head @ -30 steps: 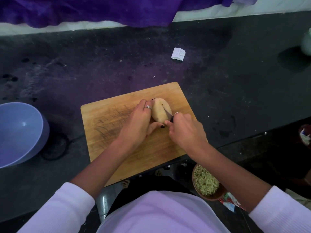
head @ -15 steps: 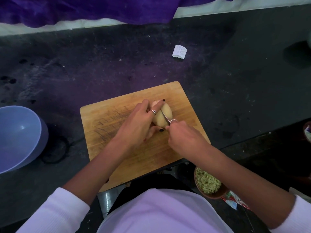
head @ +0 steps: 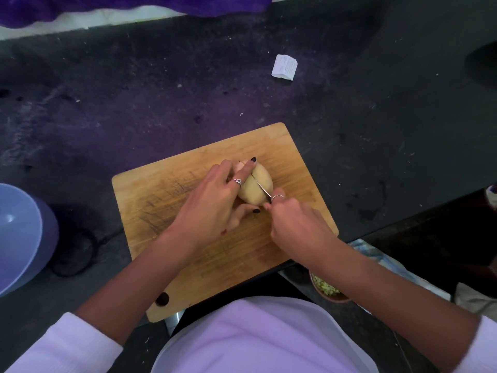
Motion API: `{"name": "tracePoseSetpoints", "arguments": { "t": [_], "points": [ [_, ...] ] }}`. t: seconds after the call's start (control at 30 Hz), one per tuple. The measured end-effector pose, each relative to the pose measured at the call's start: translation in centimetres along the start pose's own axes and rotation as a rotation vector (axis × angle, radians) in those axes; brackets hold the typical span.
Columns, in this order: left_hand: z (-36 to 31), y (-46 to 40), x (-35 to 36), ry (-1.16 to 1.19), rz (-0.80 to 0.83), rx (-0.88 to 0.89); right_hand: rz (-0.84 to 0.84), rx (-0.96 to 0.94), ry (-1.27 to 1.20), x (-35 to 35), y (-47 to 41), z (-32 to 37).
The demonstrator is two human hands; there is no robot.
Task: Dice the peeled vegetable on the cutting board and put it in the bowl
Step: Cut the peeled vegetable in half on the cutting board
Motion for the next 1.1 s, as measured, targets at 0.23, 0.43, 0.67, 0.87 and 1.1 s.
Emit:
{"name": "tracePoseSetpoints", "arguments": {
  "t": [0.23,0.43,0.67,0.87,1.1],
  "points": [
    [-1.1,-0.3,-0.3,-0.089,0.021,-0.008,-0.080,0.022,-0.068,0.6,0.0,-0.7],
    [-1.3,-1.2,-0.6,-0.133,0.076,-0.064,-0.098,0.108,-0.246,0.1,0.1,-0.5],
    [-1.3,-0.5,-0.8,-0.175,0.062,-0.090,-0.186,0.114,-0.148,-0.6,0.7,0.3],
    [-1.6,-0.2,-1.0,-0.188,0.051,-0.103,-0.226,0.103,-0.029,-0.8,1.1,-0.1],
    [-2.0,-0.6,-0.9,-0.221,0.051,-0.096,-0.116,0.062,-0.034,-0.7,0.8,-1.6]
  ]
}}
Point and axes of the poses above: each hand's wrist, its own y-axis away from the middle knuckle, its own x-axis out of the palm, z = x × y, the point moved 5 cm from there along -y, towards the middle knuckle, and after that the axes turned 2 degrees about y, right-handed, at the moved point
